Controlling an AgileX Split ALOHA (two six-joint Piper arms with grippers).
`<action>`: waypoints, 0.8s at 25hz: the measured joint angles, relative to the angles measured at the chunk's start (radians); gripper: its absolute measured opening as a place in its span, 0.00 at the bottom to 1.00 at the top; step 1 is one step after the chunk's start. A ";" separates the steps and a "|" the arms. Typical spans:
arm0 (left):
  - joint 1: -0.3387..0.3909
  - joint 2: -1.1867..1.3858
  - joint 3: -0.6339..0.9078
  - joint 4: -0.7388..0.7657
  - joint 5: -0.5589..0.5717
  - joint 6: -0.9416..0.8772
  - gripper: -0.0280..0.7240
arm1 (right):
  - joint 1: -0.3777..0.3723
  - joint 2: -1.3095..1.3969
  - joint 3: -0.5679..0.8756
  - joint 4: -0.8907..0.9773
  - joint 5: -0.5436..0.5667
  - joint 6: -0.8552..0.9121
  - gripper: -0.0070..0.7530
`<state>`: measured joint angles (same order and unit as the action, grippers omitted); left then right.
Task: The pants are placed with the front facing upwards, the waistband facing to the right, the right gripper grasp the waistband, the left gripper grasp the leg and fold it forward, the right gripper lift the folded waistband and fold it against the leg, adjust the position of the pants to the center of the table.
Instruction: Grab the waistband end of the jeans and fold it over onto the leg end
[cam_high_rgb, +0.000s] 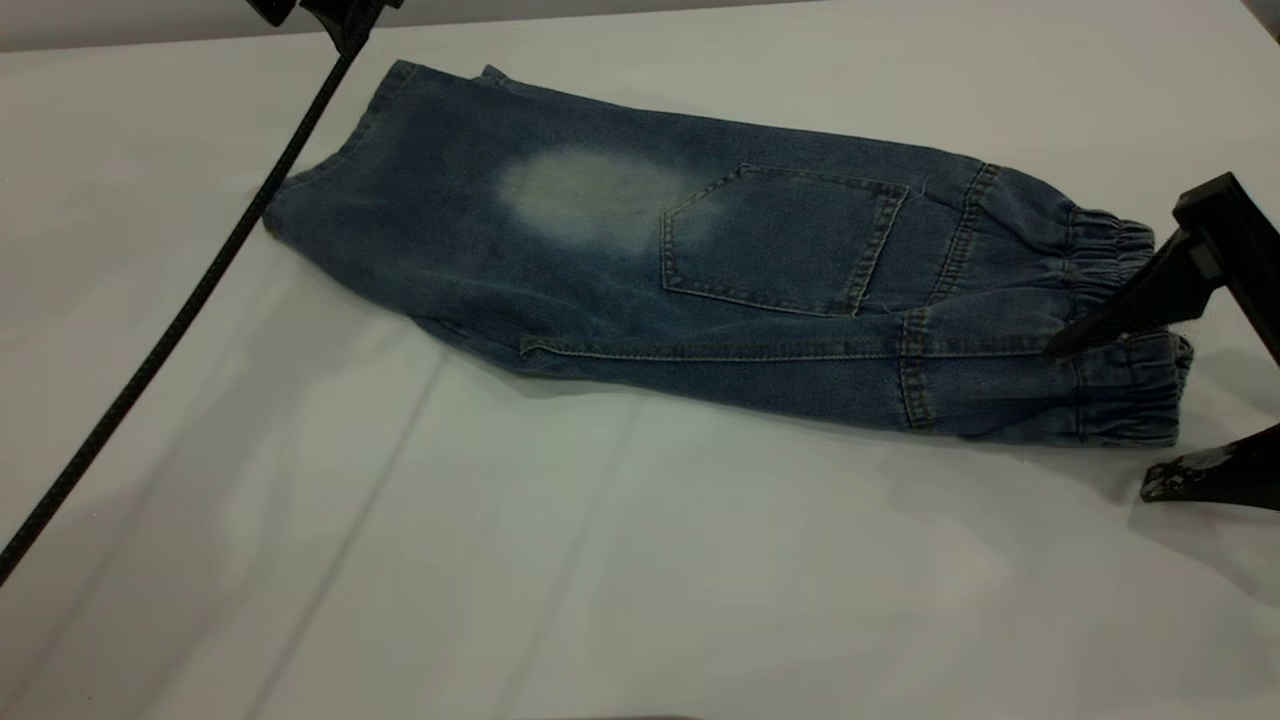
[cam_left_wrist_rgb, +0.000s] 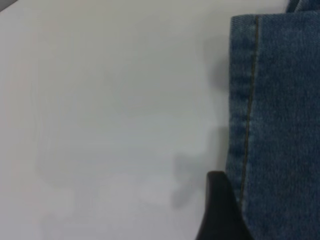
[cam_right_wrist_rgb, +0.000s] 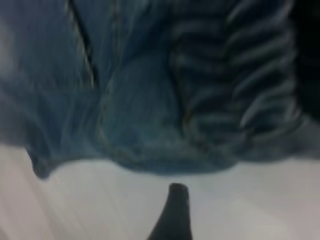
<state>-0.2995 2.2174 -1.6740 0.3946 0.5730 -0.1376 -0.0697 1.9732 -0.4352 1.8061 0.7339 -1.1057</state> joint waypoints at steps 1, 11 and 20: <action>0.000 0.000 0.000 -0.001 0.000 0.000 0.59 | 0.000 0.000 -0.002 0.007 -0.003 0.004 0.86; 0.000 0.000 0.000 -0.003 0.000 0.002 0.57 | 0.000 0.000 -0.059 0.014 -0.054 0.064 0.77; 0.000 0.000 0.000 -0.004 0.006 0.003 0.57 | 0.000 0.000 -0.076 0.014 -0.125 0.116 0.77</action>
<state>-0.2995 2.2174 -1.6740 0.3903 0.5787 -0.1344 -0.0697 1.9732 -0.5109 1.8197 0.6090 -0.9900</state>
